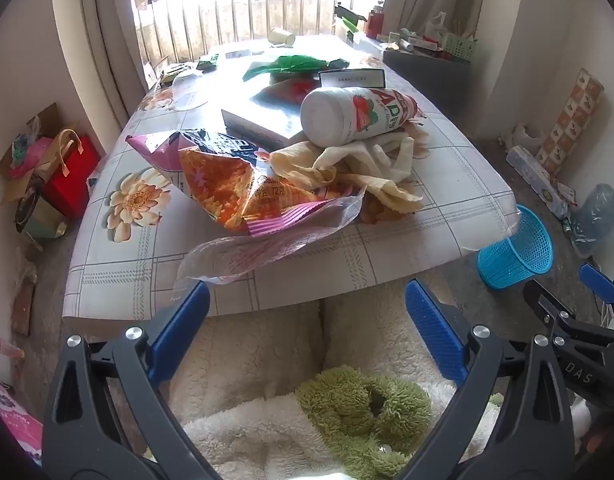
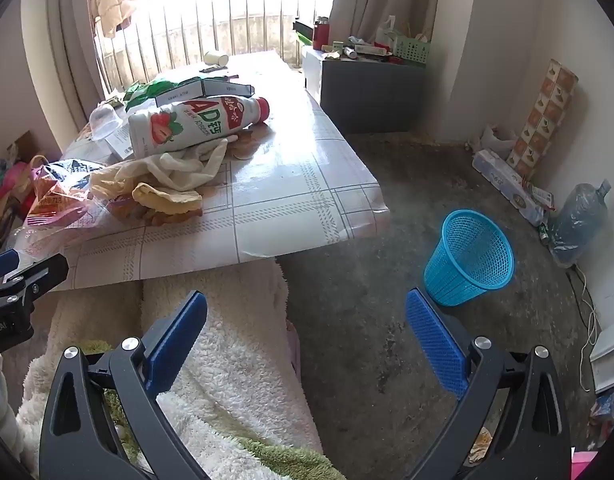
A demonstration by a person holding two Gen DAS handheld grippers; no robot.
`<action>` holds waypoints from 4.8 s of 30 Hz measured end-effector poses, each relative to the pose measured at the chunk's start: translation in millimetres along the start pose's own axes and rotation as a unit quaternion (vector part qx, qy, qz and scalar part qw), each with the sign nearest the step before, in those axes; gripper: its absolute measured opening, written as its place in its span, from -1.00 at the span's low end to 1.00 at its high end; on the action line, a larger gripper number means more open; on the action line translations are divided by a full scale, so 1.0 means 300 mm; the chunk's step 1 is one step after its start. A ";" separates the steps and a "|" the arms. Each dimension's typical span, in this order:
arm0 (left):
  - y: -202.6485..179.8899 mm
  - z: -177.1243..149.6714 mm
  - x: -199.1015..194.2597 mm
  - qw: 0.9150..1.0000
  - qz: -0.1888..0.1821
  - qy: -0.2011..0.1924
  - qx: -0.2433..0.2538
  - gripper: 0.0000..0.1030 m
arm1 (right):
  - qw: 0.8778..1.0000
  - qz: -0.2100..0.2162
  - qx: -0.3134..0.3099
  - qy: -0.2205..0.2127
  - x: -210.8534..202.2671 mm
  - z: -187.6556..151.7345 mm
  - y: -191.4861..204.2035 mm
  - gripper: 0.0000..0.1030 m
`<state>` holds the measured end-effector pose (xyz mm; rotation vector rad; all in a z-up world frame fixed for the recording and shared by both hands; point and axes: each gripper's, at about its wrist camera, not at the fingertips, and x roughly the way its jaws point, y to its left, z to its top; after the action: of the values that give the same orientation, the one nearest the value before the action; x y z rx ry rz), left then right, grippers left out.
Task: Collect trash
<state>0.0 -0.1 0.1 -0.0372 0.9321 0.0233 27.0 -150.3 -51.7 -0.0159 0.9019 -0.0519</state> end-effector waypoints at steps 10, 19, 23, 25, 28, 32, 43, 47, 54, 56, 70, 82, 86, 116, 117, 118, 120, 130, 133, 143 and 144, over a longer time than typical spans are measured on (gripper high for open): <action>0.035 -0.020 -0.014 1.000 0.003 0.000 -0.011 0.83 | 1.000 -0.002 -0.002 -0.002 0.005 0.009 0.026 0.88; 0.039 -0.010 0.011 1.000 0.009 0.006 -0.020 0.83 | 1.000 -0.001 -0.001 -0.003 -0.005 0.008 0.007 0.88; 0.041 -0.011 0.012 1.000 0.008 0.007 -0.020 0.83 | 1.000 -0.003 -0.001 -0.004 -0.007 0.011 -0.003 0.88; 0.041 -0.010 0.013 1.000 0.008 0.007 -0.021 0.83 | 1.000 -0.005 -0.001 -0.005 -0.010 0.011 -0.005 0.88; 0.041 -0.010 0.013 1.000 0.008 0.008 -0.021 0.83 | 1.000 -0.007 0.000 -0.005 -0.006 0.011 -0.005 0.88; 0.041 -0.010 0.013 1.000 0.009 0.007 -0.021 0.83 | 1.000 -0.009 -0.001 -0.005 -0.006 0.015 -0.006 0.88; 0.071 -0.007 0.022 0.999 0.018 0.008 -0.041 0.83 | 1.000 -0.017 0.004 -0.006 -0.009 0.022 -0.021 0.88; 0.071 -0.005 0.022 0.999 0.018 0.008 -0.041 0.83 | 1.000 -0.017 0.004 -0.006 -0.010 0.021 -0.022 0.88; 0.073 -0.005 0.021 0.999 0.017 0.008 -0.041 0.83 | 1.000 -0.017 0.005 -0.004 -0.008 0.018 -0.022 0.88; 0.073 -0.004 0.021 0.999 0.017 0.008 -0.041 0.83 | 1.000 -0.017 0.004 -0.005 -0.009 0.018 -0.022 0.88; 0.072 -0.010 0.023 0.999 0.016 0.011 -0.040 0.83 | 1.000 -0.017 0.005 -0.004 -0.006 0.014 -0.022 0.88; 0.073 -0.010 0.023 0.999 0.015 0.011 -0.041 0.83 | 1.000 -0.016 0.006 -0.003 -0.004 0.009 -0.023 0.88; 0.073 -0.009 0.023 0.999 0.015 0.011 -0.041 0.83 | 1.000 -0.016 0.007 -0.003 -0.004 0.006 -0.023 0.88; 0.492 -0.056 -0.004 0.977 -0.108 -0.092 -0.157 0.83 | 0.997 0.077 0.000 0.003 0.112 0.120 0.088 0.88; 0.498 -0.069 0.009 0.979 -0.111 -0.080 -0.153 0.83 | 0.996 0.083 -0.006 0.009 0.127 0.122 0.100 0.88; 0.500 -0.082 0.020 0.980 -0.114 -0.069 -0.147 0.83 | 0.995 0.094 -0.011 0.016 0.140 0.123 0.113 0.88; 0.515 -0.102 0.048 0.981 -0.121 -0.045 -0.147 0.83 | 0.989 0.140 -0.020 0.033 0.162 0.124 0.141 0.88; 0.499 -0.168 0.178 0.974 -0.175 0.056 -0.130 0.41 | 0.931 0.330 -0.128 0.090 0.162 0.078 0.421 0.69; 0.471 -0.185 0.225 0.969 -0.199 0.080 -0.125 0.17 | 0.923 0.354 -0.110 0.106 0.188 0.090 0.435 0.65; 0.512 -0.239 0.281 0.945 -0.261 0.086 -0.177 -0.48 | 0.835 0.490 0.113 0.223 0.401 0.137 0.373 0.50; 0.523 -0.242 0.274 0.943 -0.266 0.085 -0.179 -0.53 | 0.827 0.499 0.128 0.226 0.412 0.138 0.377 0.50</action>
<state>-14.9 153.7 -112.7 -0.6365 1.0567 -0.3168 140.5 -44.0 -127.0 0.7507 1.2768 0.8392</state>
